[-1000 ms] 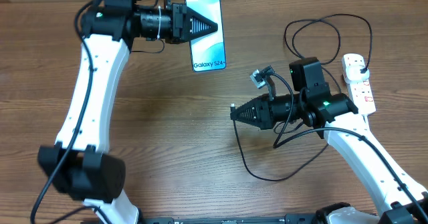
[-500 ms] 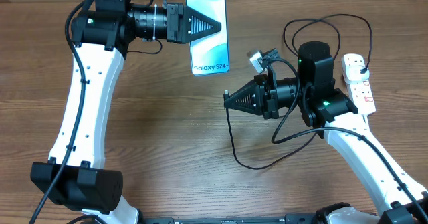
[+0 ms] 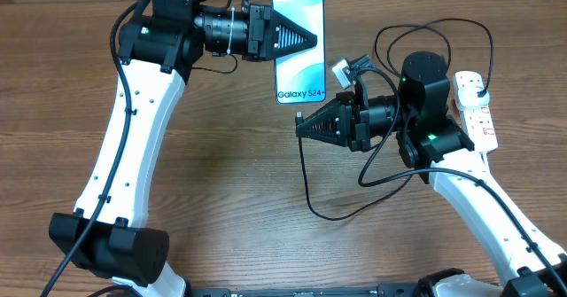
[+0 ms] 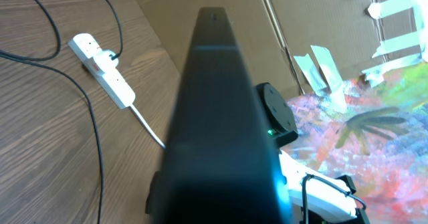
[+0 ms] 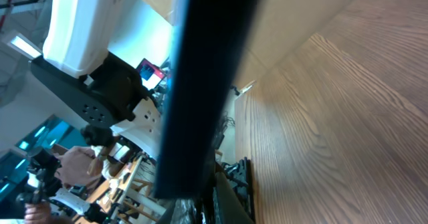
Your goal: Plug charger to phone and switch on socket
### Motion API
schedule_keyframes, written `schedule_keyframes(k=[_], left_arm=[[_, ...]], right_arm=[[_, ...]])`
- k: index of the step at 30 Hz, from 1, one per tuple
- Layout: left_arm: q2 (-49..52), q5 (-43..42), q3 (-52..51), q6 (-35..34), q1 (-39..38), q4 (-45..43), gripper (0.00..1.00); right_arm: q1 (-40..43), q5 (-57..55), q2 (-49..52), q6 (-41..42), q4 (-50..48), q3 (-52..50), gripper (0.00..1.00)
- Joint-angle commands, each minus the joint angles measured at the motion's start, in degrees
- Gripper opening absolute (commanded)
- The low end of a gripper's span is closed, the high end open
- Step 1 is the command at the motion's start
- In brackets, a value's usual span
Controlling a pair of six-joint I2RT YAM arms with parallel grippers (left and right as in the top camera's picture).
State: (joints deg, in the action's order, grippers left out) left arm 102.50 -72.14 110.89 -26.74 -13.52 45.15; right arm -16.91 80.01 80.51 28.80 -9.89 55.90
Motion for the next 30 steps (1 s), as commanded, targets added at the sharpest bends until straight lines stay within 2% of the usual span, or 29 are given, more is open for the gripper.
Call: schedule_keyframes(k=[1,11,16,30], left_arm=[[-1.0,0.9,0.8,-2.0,0.1,-0.2,0.04],[-0.9,2.0,0.8,-3.3,0.0,-0.3,0.04],[-0.9,2.0,0.8,-3.2,0.0,0.0,0.04],[-0.9,-3.0,0.8,0.0,0.0,-0.2,0.04]], right_arm=[[0.2,1.3,-0.1,3.0,-1.3,0.7,0.04],[0.2,1.7,-0.1,3.3,-1.8,0.7,0.04],[0.2,1.6,-0.1,6.9,-5.9,0.7,0.04],[0.2,1.3,-0.1,7.5,-8.1,0.7,0.04]])
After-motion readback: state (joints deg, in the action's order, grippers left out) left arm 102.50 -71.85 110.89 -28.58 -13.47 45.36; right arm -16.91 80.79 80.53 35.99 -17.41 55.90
